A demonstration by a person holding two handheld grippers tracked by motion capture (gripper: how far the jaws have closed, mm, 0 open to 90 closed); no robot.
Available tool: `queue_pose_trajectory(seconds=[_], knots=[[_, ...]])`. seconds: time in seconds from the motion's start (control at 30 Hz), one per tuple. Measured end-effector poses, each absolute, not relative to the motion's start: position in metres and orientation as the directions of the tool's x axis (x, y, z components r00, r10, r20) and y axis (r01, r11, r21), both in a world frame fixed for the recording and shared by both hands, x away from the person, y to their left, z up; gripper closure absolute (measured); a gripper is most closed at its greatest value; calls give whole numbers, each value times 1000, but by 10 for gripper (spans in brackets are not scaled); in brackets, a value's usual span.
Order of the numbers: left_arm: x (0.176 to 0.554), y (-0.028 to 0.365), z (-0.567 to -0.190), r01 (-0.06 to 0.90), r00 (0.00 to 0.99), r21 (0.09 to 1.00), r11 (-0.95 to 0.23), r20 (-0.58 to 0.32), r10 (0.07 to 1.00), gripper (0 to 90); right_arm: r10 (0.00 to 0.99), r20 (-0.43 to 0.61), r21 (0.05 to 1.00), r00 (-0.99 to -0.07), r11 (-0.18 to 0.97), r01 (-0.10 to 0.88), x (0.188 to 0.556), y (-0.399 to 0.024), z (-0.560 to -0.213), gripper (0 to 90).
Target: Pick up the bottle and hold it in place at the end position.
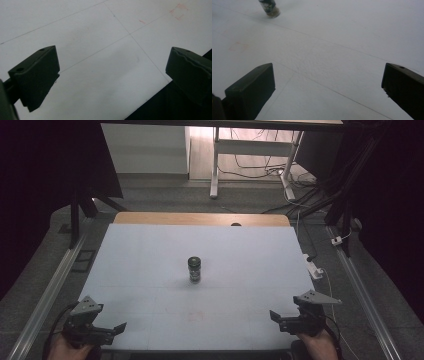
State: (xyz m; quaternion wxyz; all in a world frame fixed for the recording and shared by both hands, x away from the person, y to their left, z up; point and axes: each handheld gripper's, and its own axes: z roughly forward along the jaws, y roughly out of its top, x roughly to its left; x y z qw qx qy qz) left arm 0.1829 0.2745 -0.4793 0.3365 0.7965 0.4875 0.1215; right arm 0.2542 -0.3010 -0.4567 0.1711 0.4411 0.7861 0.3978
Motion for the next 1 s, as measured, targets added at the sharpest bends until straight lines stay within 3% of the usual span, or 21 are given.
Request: queue_pose_trajectory(seconds=[1.0], knots=[[185, 281, -479, 699, 509, 665, -263, -204, 836, 0, 796, 97, 746, -597, 338, 573, 257, -298, -459, 0]])
